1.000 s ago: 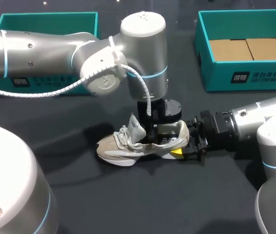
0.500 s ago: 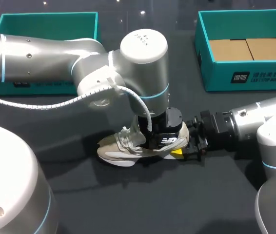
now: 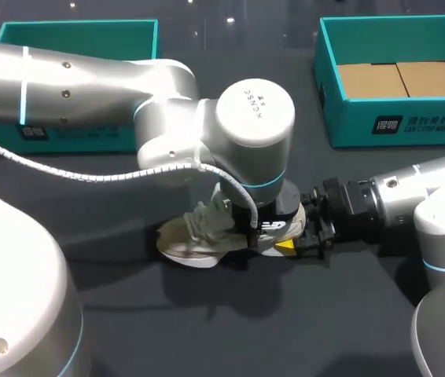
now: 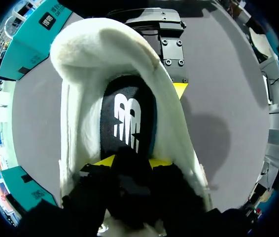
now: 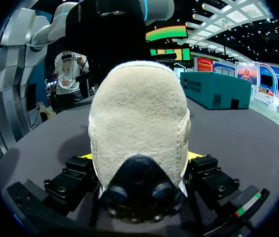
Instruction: Take the shoe out of the shoebox, open the shoe tongue, remove and reinsert the insole, then place the shoe into the shoebox
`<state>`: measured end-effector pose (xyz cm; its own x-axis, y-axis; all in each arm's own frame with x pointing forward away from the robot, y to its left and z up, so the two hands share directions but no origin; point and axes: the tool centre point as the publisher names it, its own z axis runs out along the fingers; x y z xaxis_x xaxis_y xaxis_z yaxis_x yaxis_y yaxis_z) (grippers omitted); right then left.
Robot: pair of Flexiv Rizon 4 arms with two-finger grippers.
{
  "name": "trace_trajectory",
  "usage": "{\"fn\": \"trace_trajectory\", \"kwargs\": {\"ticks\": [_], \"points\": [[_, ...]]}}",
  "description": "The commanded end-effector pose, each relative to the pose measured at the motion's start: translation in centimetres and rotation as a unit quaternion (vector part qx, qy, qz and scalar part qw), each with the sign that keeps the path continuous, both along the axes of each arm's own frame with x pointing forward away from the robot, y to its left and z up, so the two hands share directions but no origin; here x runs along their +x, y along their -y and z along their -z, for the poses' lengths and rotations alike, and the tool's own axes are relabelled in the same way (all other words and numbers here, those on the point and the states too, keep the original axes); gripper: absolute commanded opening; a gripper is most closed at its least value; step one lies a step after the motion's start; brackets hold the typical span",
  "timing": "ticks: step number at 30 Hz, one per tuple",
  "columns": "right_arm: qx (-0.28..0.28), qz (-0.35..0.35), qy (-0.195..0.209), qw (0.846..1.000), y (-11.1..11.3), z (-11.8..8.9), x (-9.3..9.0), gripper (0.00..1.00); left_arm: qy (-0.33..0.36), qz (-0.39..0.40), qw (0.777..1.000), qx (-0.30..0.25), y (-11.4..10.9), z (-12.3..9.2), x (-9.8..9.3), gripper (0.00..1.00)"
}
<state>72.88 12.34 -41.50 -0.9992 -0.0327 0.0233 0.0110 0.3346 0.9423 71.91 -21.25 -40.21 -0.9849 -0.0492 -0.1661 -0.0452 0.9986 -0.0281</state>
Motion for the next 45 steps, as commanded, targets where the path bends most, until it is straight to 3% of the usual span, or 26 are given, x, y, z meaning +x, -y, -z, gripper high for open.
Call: {"fn": "trace_trajectory", "kwargs": {"ticks": [1,6,28,37,45], "points": [[-0.002,0.0,-0.001,1.0,-0.3,0.1,-0.2,0.0,0.002,-0.007,1.0,0.001,0.4,1.2,1.1,0.21],[-0.002,0.0,-0.001,1.0,-0.3,0.1,-0.2,0.0,-0.008,-0.013,1.0,-0.01,0.0,0.6,1.7,0.0],[-0.002,0.0,-0.001,1.0,-0.3,0.1,-0.2,0.0,-0.143,0.018,0.982,-0.12,-2.1,-3.0,0.6,0.0],[-0.002,0.0,-0.001,1.0,-0.3,0.1,-0.2,0.0,-0.156,0.008,0.973,-0.167,-2.5,-4.3,0.0,0.0],[-0.002,0.0,-0.001,1.0,-0.3,0.1,-0.2,0.0,-0.148,0.005,0.968,-0.2,-1.5,-6.2,0.5,0.0]]}}
